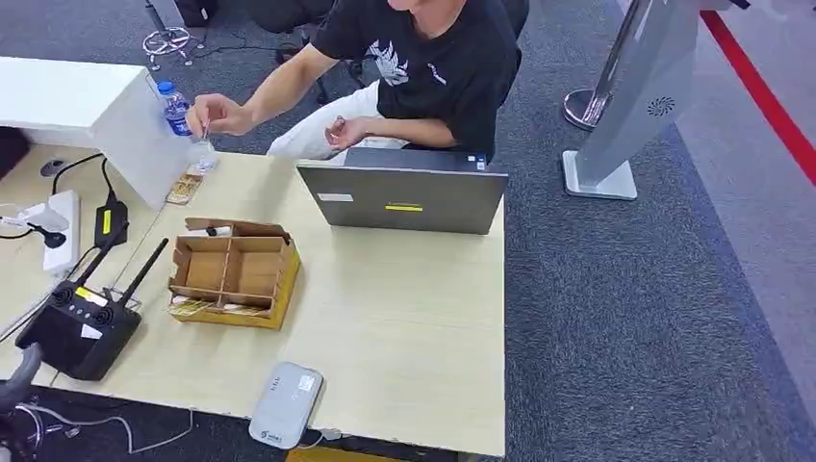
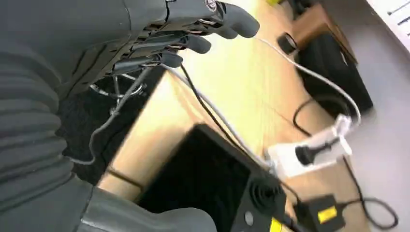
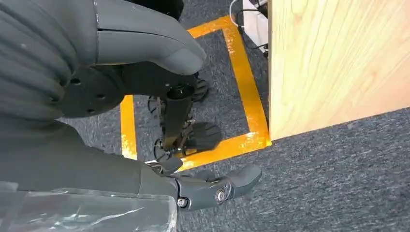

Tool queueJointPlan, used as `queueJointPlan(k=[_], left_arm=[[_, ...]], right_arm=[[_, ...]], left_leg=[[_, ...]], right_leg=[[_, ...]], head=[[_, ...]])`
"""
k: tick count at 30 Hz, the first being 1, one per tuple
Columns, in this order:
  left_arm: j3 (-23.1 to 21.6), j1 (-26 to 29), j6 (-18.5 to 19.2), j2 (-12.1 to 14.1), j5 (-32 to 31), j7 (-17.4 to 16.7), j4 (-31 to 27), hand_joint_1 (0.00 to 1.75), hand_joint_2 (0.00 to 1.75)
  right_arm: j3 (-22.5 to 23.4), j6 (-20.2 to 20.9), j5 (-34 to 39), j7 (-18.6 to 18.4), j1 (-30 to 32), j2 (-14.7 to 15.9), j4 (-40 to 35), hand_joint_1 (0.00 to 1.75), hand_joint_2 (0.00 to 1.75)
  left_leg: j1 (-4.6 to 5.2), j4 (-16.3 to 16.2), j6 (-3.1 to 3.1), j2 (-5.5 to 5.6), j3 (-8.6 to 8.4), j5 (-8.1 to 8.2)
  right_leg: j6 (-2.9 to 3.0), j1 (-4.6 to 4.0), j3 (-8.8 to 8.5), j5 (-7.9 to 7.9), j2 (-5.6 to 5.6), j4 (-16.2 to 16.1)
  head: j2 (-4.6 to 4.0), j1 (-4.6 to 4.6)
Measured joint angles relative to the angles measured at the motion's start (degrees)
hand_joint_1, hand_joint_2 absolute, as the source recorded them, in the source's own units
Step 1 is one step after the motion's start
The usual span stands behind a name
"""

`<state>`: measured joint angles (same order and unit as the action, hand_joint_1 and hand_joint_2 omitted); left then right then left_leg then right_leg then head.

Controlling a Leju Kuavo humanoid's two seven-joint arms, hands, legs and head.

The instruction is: Pass the card to the sensor for recognition and then transmit it.

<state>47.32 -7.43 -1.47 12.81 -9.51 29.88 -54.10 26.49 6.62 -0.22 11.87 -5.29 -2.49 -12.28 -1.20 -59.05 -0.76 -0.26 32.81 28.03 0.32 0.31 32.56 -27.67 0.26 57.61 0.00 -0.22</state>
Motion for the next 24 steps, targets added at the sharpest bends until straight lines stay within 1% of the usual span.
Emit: queueJointPlan(k=[8, 10, 14, 20, 24], left_arm=[[-8.44, -0.82, -5.31, -1.31, -13.97, -2.75, -4.2, 0.0, 1.75], [-11.03, -1.18, -7.1, -1.75, -18.39, -3.56, -5.5, 0.0, 1.75], [-15.7, -1.87, -9.61, -2.53, -25.25, -4.78, -7.99, 0.0, 1.75], [-22.08, -2.57, -12.63, -3.74, -35.04, -6.91, -12.59, 0.0, 1.75], [-27.24, -3.03, -14.7, -4.7, -42.43, -8.41, -16.97, 0.02, 1.75]], right_arm=[[1.31, -0.07, -1.29, -0.46, -0.04, -0.61, -0.02, 0.0, 1.75], [1.68, -0.09, -1.84, -0.52, -0.05, -0.79, -0.02, 0.0, 1.75], [2.51, -0.11, -2.51, -0.68, -0.12, -1.22, -0.09, 0.0, 1.75], [3.85, -0.26, -3.08, -0.92, -0.16, -1.66, -0.09, 0.0, 1.75], [4.89, -0.39, -3.89, -0.94, -0.18, -1.99, -0.09, 0.0, 1.75]], left_leg=[[0.0, -0.01, -0.01, 0.01, 0.0, -0.01], [0.0, -0.01, -0.01, 0.03, 0.01, -0.01], [0.0, -0.01, -0.01, 0.01, 0.0, -0.01], [0.01, -0.04, -0.01, 0.01, 0.0, -0.01], [0.01, -0.04, -0.01, 0.01, 0.0, -0.01]], right_leg=[[0.0, 0.0, 0.0, 0.0, -0.01, 0.0], [0.0, 0.0, -0.01, 0.0, -0.01, 0.0], [-0.01, 0.0, -0.02, 0.01, 0.0, 0.0], [-0.02, 0.01, -0.01, 0.02, 0.01, 0.0], [-0.02, 0.01, 0.0, 0.02, 0.01, 0.0]], head=[[0.0, 0.02], [0.0, 0.02], [0.0, 0.02], [0.0, 0.02], [0.0, 0.02]])
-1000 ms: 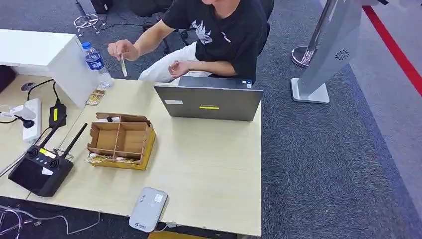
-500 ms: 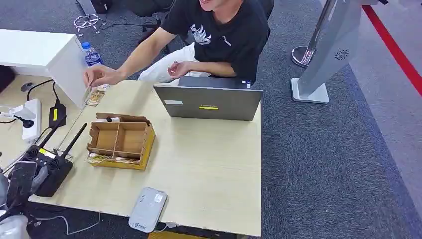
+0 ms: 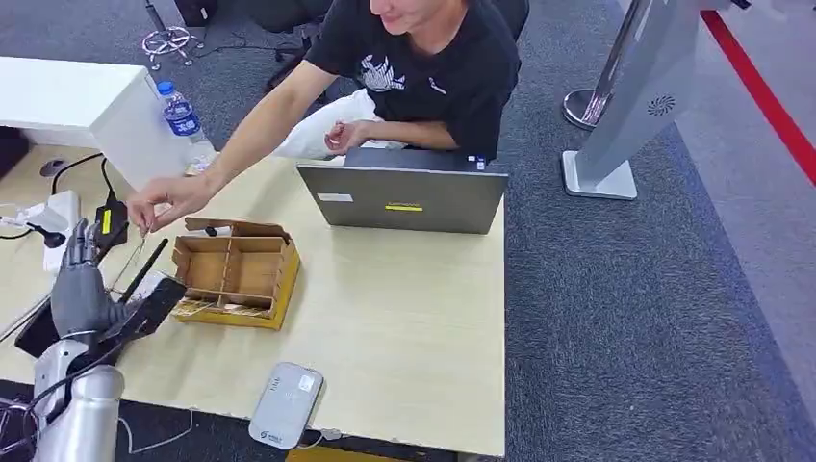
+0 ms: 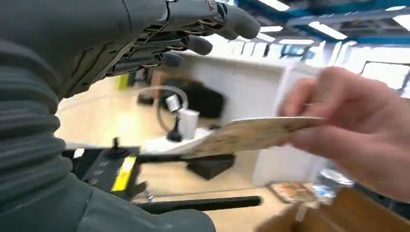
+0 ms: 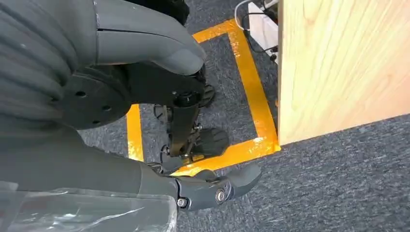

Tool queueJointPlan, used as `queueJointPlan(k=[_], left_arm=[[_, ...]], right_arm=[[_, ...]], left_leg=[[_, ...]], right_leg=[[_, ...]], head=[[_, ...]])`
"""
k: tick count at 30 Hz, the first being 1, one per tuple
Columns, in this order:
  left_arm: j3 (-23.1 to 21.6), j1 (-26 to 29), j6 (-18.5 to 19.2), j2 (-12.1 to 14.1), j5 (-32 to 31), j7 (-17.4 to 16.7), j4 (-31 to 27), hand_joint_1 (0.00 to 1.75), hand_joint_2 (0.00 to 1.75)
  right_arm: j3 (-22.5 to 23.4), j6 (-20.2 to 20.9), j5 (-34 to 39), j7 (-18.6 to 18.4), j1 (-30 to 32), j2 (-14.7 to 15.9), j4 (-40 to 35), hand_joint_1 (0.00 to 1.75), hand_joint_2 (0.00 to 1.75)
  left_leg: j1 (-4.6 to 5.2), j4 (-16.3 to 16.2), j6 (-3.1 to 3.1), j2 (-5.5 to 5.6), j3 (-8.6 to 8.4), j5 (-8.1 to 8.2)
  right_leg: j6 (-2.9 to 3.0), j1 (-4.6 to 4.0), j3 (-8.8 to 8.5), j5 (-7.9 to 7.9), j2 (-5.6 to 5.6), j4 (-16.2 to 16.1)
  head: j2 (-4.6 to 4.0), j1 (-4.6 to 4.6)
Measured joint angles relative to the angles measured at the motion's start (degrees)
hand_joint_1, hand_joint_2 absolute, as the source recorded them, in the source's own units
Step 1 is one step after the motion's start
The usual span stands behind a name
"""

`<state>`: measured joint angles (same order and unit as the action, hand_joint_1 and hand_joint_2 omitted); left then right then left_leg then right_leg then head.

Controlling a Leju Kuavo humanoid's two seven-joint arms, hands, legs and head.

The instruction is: Pass the card to the sensor for recognition and then transmit it.

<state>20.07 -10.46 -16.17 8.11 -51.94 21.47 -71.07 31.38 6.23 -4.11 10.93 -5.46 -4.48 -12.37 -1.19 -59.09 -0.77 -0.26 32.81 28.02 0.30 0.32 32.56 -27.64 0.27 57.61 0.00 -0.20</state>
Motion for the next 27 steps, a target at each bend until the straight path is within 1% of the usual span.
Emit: queueJointPlan(k=[1, 16, 20, 23, 27], left_arm=[[-1.28, -0.1, -0.4, -0.28, -1.68, -0.42, -1.13, 1.75, 1.75], [-18.83, -0.99, -5.86, -3.63, -23.58, -6.41, -18.33, 1.75, 1.75], [-23.07, -1.32, -7.19, -4.43, -29.09, -8.0, -22.13, 1.75, 1.75], [-25.34, -1.32, -7.3, -4.7, -30.04, -8.04, -23.83, 1.75, 1.75], [-27.66, -0.63, -6.89, -5.03, -27.5, -6.27, -25.51, 1.75, 1.75]], right_arm=[[0.44, -0.04, -0.02, 0.0, 0.0, -0.07, 0.0, 0.0, 1.75], [5.07, -0.22, -1.99, -0.02, 0.11, -1.16, 0.0, 0.0, 1.75], [6.63, -0.22, -2.53, 0.0, 0.14, -1.53, 0.0, 0.0, 1.75], [7.63, -0.22, -3.17, 0.07, 0.16, -1.66, 0.0, 0.0, 1.75], [8.48, -0.22, -3.15, 0.2, 0.21, -1.75, 0.0, 0.0, 1.75]], left_leg=[[0.0, 0.0, 0.0, 0.0, 0.0, 0.0], [0.0, -0.01, 0.0, 0.02, 0.02, 0.0], [0.01, -0.01, 0.0, 0.03, 0.02, 0.0], [0.01, -0.01, 0.0, 0.03, 0.02, 0.0], [0.01, -0.01, 0.0, 0.02, 0.02, 0.0]], right_leg=[[0.0, 0.0, 0.0, 0.0, 0.0, 0.0], [-0.03, 0.01, 0.0, 0.02, -0.01, 0.0], [-0.03, 0.02, -0.01, 0.02, -0.02, 0.0], [-0.03, 0.02, -0.01, 0.02, -0.02, 0.0], [-0.03, 0.02, -0.01, 0.02, -0.02, 0.0]], head=[[0.0, 0.02], [0.0, 0.02], [0.0, 0.0], [0.0, 0.0], [0.0, 0.0]])
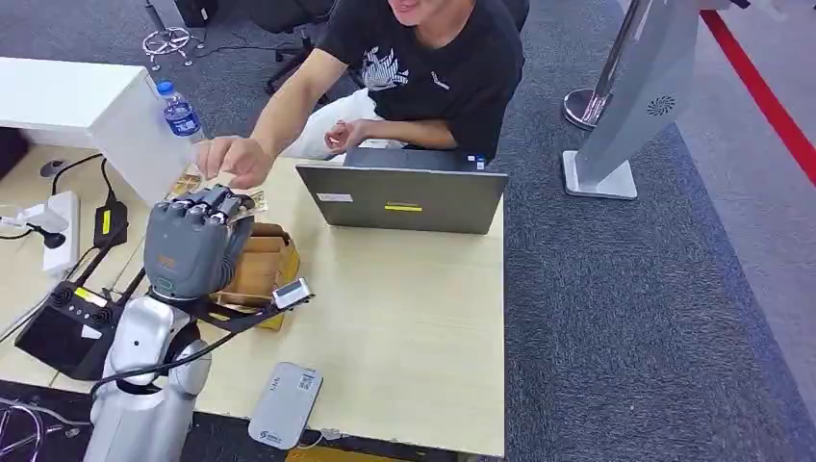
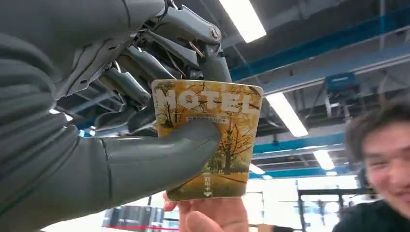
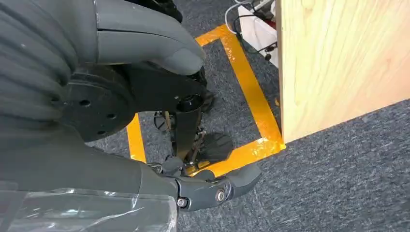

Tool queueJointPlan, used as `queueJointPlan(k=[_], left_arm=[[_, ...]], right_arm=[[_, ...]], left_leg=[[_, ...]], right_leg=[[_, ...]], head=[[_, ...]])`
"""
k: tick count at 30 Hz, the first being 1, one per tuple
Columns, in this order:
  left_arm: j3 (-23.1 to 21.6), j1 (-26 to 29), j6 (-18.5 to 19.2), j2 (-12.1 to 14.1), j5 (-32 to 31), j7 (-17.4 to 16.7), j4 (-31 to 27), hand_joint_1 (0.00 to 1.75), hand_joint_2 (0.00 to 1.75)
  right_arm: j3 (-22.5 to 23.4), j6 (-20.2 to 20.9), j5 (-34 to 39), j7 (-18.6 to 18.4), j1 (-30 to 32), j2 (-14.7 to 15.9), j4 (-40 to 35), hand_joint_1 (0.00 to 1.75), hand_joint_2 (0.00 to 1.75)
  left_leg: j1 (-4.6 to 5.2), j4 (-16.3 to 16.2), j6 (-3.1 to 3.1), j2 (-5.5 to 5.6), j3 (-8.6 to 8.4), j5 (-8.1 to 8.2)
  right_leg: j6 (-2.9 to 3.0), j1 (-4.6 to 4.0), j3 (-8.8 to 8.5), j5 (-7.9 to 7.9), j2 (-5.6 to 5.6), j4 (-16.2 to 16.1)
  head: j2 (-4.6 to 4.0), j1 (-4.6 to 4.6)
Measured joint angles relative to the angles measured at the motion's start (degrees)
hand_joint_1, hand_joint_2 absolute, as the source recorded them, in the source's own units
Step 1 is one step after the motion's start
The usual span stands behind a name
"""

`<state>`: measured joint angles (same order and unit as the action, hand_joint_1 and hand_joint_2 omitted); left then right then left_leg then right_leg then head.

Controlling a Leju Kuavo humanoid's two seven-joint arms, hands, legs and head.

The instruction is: Pass the card to the sensor for recognition and then transmit it.

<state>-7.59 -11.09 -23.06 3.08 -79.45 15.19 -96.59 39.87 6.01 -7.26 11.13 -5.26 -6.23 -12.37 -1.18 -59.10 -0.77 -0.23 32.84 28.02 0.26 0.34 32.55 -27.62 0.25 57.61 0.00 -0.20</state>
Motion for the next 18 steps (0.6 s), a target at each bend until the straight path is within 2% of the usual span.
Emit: queueJointPlan(k=[6, 10, 14, 18], left_arm=[[-3.96, 2.93, 1.66, 0.04, 4.36, 4.34, -0.89, 1.75, 1.75], [-7.48, 5.31, 2.05, 0.46, 5.83, 5.94, -0.87, 1.75, 1.75], [-11.35, 7.33, 3.83, 2.08, 7.67, 6.93, -0.11, 1.75, 1.75], [-14.92, 9.14, 5.74, 4.94, 9.11, 7.8, 1.83, 1.75, 1.75]], right_arm=[[1.27, 0.11, -0.5, 0.28, 0.12, -0.02, 0.0, 0.0, 1.75], [2.16, 0.18, -0.94, 0.33, 0.15, -0.04, -0.02, 0.0, 1.75], [2.86, 0.2, -0.98, 0.37, 0.26, -0.04, -0.11, 0.0, 1.75], [3.98, 1.12, -0.94, 0.24, 0.35, 0.39, -0.11, 0.0, 1.75]], left_leg=[[0.0, 0.0, 0.01, 0.01, 0.03, 0.01], [0.01, 0.0, 0.02, 0.03, 0.05, 0.02], [0.01, 0.0, 0.02, 0.03, 0.05, 0.02], [0.01, 0.01, 0.02, 0.02, 0.04, 0.02]], right_leg=[[0.0, 0.0, 0.01, -0.01, 0.0, -0.01], [-0.01, 0.01, 0.01, -0.01, -0.02, -0.02], [-0.01, 0.01, 0.01, -0.01, -0.02, -0.02], [-0.01, 0.01, 0.02, -0.01, -0.01, -0.02]], head=[[0.0, 0.0], [0.0, 0.0], [0.0, -0.02], [0.0, -0.02]])
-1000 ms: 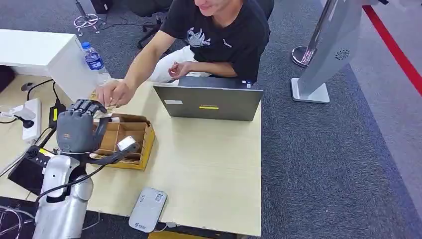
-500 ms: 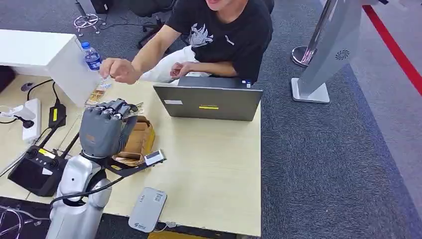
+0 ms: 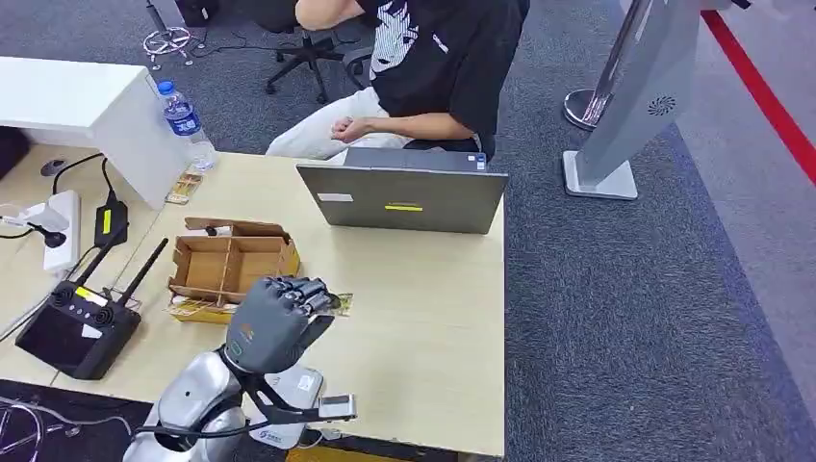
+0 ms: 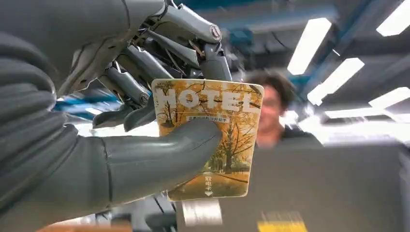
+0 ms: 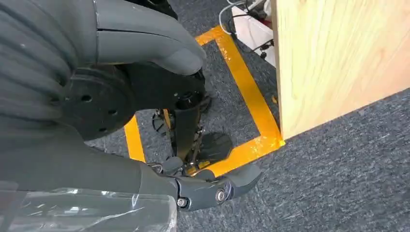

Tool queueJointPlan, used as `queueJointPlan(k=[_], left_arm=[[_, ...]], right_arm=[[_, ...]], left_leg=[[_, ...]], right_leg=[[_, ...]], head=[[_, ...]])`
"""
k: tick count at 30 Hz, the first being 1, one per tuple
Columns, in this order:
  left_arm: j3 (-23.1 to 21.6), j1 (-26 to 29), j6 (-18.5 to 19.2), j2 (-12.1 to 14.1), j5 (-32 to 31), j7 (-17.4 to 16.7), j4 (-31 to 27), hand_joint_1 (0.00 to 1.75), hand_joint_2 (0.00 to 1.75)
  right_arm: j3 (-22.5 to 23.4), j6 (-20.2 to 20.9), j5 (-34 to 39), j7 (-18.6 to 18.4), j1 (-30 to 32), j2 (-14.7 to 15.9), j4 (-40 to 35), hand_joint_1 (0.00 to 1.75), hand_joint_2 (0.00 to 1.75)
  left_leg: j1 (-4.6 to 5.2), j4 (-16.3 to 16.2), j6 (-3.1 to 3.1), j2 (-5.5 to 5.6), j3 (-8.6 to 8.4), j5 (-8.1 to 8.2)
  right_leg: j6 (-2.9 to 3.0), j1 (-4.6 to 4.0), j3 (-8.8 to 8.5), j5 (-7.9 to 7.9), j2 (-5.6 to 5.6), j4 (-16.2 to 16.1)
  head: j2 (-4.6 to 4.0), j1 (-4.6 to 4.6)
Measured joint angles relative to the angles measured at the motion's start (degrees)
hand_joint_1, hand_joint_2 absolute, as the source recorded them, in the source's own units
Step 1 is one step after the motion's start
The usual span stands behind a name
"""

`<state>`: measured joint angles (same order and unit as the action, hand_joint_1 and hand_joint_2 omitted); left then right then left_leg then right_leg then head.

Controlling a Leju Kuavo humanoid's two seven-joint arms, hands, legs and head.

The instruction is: Pass the card to the sensor for recognition and then transmit it.

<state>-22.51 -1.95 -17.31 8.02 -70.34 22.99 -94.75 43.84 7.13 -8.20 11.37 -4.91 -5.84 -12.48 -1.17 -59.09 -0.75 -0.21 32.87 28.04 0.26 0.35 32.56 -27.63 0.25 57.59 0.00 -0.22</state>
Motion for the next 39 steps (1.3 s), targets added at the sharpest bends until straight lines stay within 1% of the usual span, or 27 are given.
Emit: queueJointPlan(k=[4, 6, 10, 15, 18, 20, 27, 28, 29, 30, 32, 37, 39], left_arm=[[-2.28, 1.31, 1.21, 2.72, 1.12, 0.07, 1.47, 1.75, 1.75], [-3.45, 2.25, 1.42, 4.82, 1.51, 0.04, 1.9, 1.75, 1.75], [-4.77, 3.64, 2.78, 7.83, 2.69, -0.18, 2.1, 1.75, 1.75], [-6.15, 5.56, 4.68, 12.78, 4.61, -0.59, 2.08, 1.75, 1.75], [-6.45, 6.47, 5.18, 15.33, 5.22, -0.59, 2.08, 1.75, 1.75], [-6.52, 6.63, 5.31, 16.01, 5.4, -0.61, 2.08, 1.75, 1.75], [-6.52, 6.66, 5.31, 16.03, 5.4, -0.61, 2.08, 1.75, 1.75], [-6.91, 6.86, 5.56, 17.12, 5.64, -0.83, 2.08, 1.75, 1.75], [-7.02, 6.9, 5.81, 17.42, 5.77, -1.0, 2.08, 1.75, 1.75], [-7.2, 7.17, 6.62, 18.67, 6.25, -1.82, 2.06, 1.75, 1.75], [-7.24, 8.56, 7.13, 22.27, 7.38, -3.99, 2.06, 1.75, 1.75], [-7.22, 8.36, 6.49, 22.6, 7.06, -5.99, 2.06, 1.75, 1.75], [-7.09, 8.25, 5.2, 22.34, 5.53, -6.8, 2.19, 1.75, 1.75]], right_arm=[[0.61, -0.04, -0.11, 0.0, 0.03, 0.31, 0.0, 0.0, 1.75], [0.98, -0.09, -0.35, 0.0, 0.07, 0.35, 0.02, 0.0, 1.75], [1.31, -0.07, -0.87, -0.42, 0.14, 0.5, 0.02, 0.0, 1.75], [1.66, 0.02, -0.87, -0.98, 0.28, 0.85, 0.04, 0.0, 1.75], [2.12, 0.28, -0.9, -1.55, 0.3, 1.31, 0.04, 0.0, 1.75], [2.23, 0.28, -0.9, -1.6, 0.3, 1.51, 0.04, 0.0, 1.75], [2.25, 0.28, -0.9, -1.62, 0.3, 1.53, 0.04, 0.0, 1.75], [2.47, 0.37, -0.9, -1.77, 0.3, 1.79, 0.07, 0.0, 1.75], [2.49, 0.37, -0.9, -1.79, 0.3, 1.88, 0.07, 0.0, 1.75], [2.62, 0.44, -0.9, -2.19, 0.3, 2.08, 0.13, 0.0, 1.75], [2.95, 0.17, -0.94, -3.28, 0.28, 2.6, 0.35, 0.0, 1.75], [3.37, 0.15, -1.03, -4.11, 0.26, 2.95, 0.52, 0.0, 1.75], [3.54, 0.0, -1.05, -4.57, 0.23, 3.0, 0.61, 0.0, 1.75]], left_leg=[[-0.01, 0.01, 0.0, 0.0, 0.01, 0.0], [-0.01, 0.02, 0.0, 0.0, 0.0, 0.0], [-0.01, 0.02, 0.0, 0.01, 0.02, 0.0], [-0.01, 0.02, 0.0, -0.01, 0.01, 0.0], [-0.01, 0.02, 0.0, 0.01, 0.02, 0.0], [-0.01, 0.02, 0.0, 0.01, 0.02, 0.0], [-0.01, 0.02, 0.0, 0.01, 0.02, 0.0], [-0.01, 0.02, 0.0, 0.01, 0.02, 0.0], [-0.01, 0.02, 0.0, 0.01, 0.02, 0.0], [-0.01, 0.02, 0.0, 0.0, 0.02, 0.0], [-0.01, 0.02, 0.0, 0.03, 0.02, 0.0], [0.0, 0.02, -0.01, 0.03, 0.01, -0.01], [0.0, 0.02, -0.01, 0.03, 0.01, -0.01]], right_leg=[[0.0, -0.01, 0.0, 0.0, 0.0, 0.0], [0.01, -0.01, 0.0, 0.0, 0.0, 0.0], [0.0, -0.01, 0.01, -0.01, -0.01, 0.0], [0.0, -0.01, 0.01, -0.01, 0.0, 0.0], [0.0, -0.01, 0.01, -0.01, -0.01, 0.0], [0.0, -0.01, 0.0, -0.01, -0.01, 0.0], [0.0, -0.01, 0.0, -0.01, -0.01, 0.0], [0.0, -0.01, 0.0, 0.0, -0.01, 0.0], [0.0, -0.01, -0.01, 0.0, -0.01, 0.0], [0.0, -0.01, -0.01, 0.0, -0.01, 0.0], [0.01, -0.01, -0.01, -0.01, -0.05, 0.0], [0.0, -0.01, -0.01, 0.0, -0.05, 0.0], [0.0, 0.0, -0.01, 0.0, -0.04, 0.0]], head=[[0.0, 0.02], [0.0, 0.02], [0.0, 0.02], [0.0, 0.02], [0.0, 0.02], [0.0, 0.0], [0.0, 0.02], [0.0, 0.02], [0.0, 0.02], [0.0, 0.02], [0.0, 0.02], [0.0, 0.02], [0.0, 0.0]])
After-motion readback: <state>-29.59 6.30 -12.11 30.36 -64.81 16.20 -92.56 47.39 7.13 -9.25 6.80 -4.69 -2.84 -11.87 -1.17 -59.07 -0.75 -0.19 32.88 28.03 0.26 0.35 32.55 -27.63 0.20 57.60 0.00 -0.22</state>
